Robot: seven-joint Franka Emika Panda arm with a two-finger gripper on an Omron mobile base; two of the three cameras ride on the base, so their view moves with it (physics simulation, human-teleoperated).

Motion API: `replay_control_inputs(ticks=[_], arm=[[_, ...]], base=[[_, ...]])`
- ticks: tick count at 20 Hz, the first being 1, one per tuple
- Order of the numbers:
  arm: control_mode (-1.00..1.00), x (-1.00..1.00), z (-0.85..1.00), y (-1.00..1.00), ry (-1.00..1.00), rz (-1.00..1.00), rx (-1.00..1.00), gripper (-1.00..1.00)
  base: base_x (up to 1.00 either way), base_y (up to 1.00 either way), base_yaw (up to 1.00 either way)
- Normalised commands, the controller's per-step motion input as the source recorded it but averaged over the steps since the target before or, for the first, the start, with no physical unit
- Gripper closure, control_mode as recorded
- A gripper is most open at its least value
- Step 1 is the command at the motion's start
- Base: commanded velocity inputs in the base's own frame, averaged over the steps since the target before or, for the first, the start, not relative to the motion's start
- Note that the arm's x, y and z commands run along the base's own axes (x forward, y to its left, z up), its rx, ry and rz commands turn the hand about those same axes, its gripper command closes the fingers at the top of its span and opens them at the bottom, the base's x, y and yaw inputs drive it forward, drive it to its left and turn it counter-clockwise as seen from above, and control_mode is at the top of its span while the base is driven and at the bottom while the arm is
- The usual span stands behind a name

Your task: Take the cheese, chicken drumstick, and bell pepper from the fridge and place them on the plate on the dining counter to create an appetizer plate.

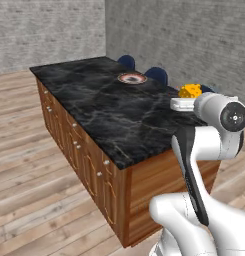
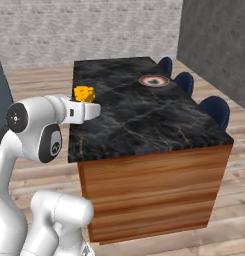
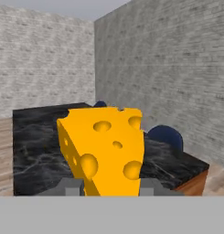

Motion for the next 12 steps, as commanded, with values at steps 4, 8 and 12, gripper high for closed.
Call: replay_control_inputs(ticks=[4, 8, 12], arm=[[1.0, 0.0, 0.0, 0.0, 0.0, 0.0, 0.0, 1.0], [1.0, 0.0, 0.0, 0.0, 0.0, 0.0, 0.0, 1.0], [1.0, 0.0, 0.0, 0.0, 0.0, 0.0, 0.0, 1.0]], base=[[0.0, -1.0, -0.27], [0.02, -1.0, -0.22], [0.13, -1.0, -0.07]])
